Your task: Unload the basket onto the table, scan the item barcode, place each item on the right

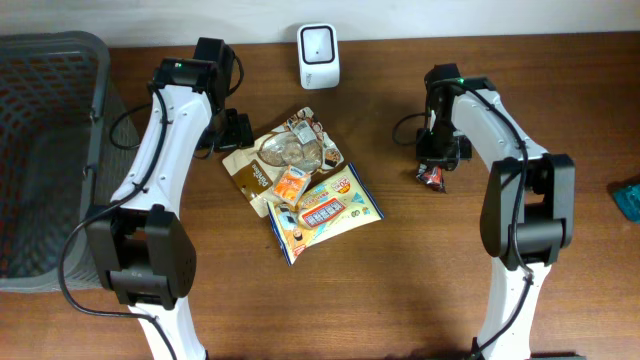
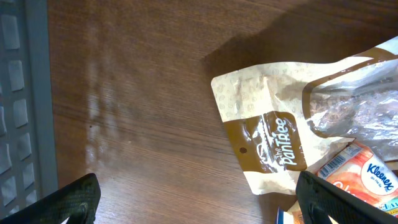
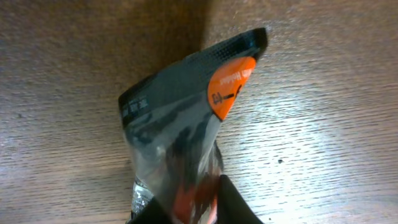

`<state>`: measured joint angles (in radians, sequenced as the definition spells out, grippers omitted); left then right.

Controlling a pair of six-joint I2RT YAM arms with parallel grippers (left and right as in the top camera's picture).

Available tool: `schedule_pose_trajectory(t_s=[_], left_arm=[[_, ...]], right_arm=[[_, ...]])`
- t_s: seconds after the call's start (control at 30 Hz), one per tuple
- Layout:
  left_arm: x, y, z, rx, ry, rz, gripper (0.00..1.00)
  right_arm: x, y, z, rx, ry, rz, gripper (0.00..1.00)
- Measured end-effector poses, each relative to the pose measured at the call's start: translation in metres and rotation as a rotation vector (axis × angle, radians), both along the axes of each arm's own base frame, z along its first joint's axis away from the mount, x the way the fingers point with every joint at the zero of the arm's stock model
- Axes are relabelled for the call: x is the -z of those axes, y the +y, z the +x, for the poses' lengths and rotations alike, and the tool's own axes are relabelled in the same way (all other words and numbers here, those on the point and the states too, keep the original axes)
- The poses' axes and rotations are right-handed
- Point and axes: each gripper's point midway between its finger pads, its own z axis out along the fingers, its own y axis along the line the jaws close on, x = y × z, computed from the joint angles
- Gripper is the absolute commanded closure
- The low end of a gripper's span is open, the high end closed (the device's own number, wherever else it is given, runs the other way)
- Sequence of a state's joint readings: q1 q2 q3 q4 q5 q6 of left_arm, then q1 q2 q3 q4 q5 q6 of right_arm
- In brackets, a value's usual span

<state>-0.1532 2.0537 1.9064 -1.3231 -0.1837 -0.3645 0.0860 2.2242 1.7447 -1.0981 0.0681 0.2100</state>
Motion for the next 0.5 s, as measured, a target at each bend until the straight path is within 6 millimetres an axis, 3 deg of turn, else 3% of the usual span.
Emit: schedule_pose_trajectory(t_s=[0.13, 0.23, 0.3, 0.37, 0.43, 0.47, 0.5], left_arm=[[0.000, 0.000, 0.000, 0.000, 0.000, 0.000, 0.01], [0.000, 0.000, 0.000, 0.000, 0.000, 0.000, 0.01], [0.000, 0.000, 0.000, 0.000, 0.000, 0.000, 0.01], [0.000, 0.000, 0.000, 0.000, 0.000, 0.000, 0.01], [0.000, 0.000, 0.000, 0.000, 0.000, 0.000, 0.01], [0.000, 0.000, 0.000, 0.000, 0.000, 0.000, 0.01], [0.000, 0.000, 0.000, 0.000, 0.000, 0.000, 0.01]], right_arm=[[-0.007, 0.004, 0.000, -0.001, 0.005, 0.019, 0.87], [-0.028, 0.016, 0.014, -0.018, -0.039, 0.049, 0.93], [-0.039, 0.028, 0.024, -0.040, -0.078, 0.060, 0.63], [-0.039, 0.031, 0.021, -0.051, -0.067, 0.057, 0.48], [-0.039, 0.029, 0.018, -0.049, -0.054, 0.038, 0.40], [-0.039, 0.026, 0.016, -0.053, -0.047, 0.025, 0.26], [-0.039, 0.023, 0.015, -0.081, -0.040, 0.007, 0.21]])
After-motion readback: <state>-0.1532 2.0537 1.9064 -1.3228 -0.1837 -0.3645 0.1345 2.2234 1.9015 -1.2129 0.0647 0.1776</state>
